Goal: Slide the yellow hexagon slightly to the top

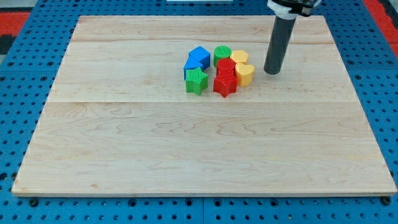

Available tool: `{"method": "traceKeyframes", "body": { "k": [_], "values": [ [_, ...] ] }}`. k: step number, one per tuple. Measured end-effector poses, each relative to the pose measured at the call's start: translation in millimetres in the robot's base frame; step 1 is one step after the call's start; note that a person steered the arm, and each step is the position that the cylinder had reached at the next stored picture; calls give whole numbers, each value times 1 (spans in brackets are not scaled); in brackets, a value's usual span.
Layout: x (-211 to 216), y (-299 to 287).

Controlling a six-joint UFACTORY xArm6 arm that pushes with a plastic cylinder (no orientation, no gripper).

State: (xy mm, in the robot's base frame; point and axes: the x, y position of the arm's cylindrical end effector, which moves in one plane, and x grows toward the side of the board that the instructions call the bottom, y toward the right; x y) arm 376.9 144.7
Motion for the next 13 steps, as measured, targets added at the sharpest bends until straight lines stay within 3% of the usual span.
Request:
{"method": "traceKeyframes", "body": {
  "k": [1,3,4,5,6,8,9,10,11,13],
  "values": [
    [55,17],
    [-17,-15],
    [-9,-8],
    [36,8],
    [20,-40],
    [-49,-50],
    [-53,-44],
    [-11,-16],
    [-13,-33],
    [-71,-60]
  ]
}}
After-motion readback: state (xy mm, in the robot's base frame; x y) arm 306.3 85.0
